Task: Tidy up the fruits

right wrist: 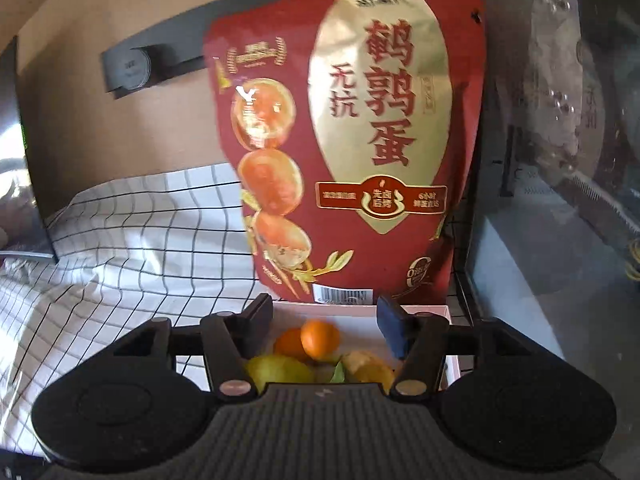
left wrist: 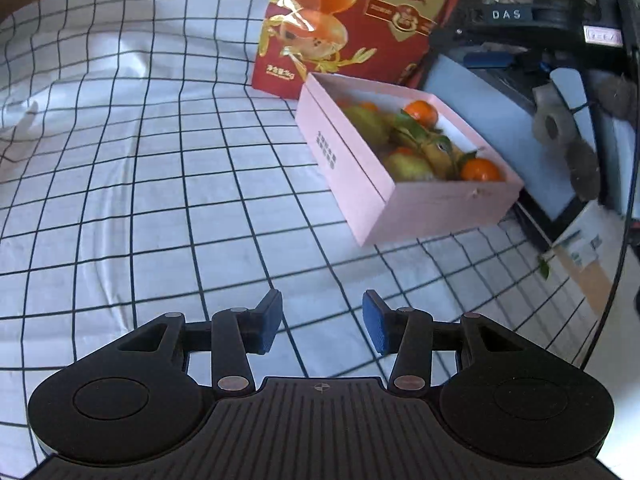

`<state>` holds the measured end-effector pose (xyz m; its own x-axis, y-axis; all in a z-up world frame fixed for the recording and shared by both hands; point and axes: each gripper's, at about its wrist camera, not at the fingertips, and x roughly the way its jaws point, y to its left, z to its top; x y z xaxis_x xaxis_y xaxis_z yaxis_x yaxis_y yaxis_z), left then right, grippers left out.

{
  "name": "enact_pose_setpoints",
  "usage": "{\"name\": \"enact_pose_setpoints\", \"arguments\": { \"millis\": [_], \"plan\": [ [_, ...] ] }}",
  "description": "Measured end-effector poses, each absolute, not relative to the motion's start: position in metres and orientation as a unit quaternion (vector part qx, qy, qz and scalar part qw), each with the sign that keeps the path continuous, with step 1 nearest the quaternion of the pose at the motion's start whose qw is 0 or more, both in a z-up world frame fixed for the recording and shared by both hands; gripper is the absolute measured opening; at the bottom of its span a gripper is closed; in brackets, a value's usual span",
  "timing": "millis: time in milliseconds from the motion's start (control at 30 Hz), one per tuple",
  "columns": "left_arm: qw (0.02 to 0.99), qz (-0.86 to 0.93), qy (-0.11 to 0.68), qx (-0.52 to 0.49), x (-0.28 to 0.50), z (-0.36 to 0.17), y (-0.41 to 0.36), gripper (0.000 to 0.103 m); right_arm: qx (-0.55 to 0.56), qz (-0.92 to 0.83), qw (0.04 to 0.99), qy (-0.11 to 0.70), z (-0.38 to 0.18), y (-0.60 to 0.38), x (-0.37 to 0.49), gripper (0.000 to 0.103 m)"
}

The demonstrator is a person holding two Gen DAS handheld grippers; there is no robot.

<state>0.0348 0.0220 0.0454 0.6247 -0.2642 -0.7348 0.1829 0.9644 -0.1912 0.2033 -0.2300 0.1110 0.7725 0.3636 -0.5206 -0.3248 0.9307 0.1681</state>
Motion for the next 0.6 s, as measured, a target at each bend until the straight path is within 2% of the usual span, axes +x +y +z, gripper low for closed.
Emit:
{"name": "enact_pose_setpoints", "arguments": {
  "millis": [200,300,367,400,533,600],
  "plan": [
    [0.914,-0.095,0.394,-0.038,0.026,0.022,0.013,0.049,0.035,0.162,0.944,0.286,0.088,-0.244,0.141,0.061],
    [0.921,-0.088,0.378,-0.026,0.023,0.018,0.006,0.05,0.006,0.14,0.948,0.285,0.068,-0.25,0.097,0.066],
    [0.926,-0.09,0.366,-0.014,0.021,0.014,-0.001,0.055,0.003,0.121,0.951,0.286,0.054,-0.254,0.073,0.074],
    [0.928,-0.091,0.361,-0.007,0.021,0.013,-0.005,0.056,0.006,0.117,0.949,0.294,0.044,-0.255,0.063,0.074],
    [0.936,-0.095,0.337,0.029,0.017,0.005,-0.026,0.075,0.009,0.121,0.931,0.345,0.005,-0.248,0.052,0.075],
    [0.937,-0.086,0.333,0.052,0.017,0.003,-0.036,0.077,0.01,0.125,0.926,0.357,-0.011,-0.243,0.05,0.075]
  ]
}}
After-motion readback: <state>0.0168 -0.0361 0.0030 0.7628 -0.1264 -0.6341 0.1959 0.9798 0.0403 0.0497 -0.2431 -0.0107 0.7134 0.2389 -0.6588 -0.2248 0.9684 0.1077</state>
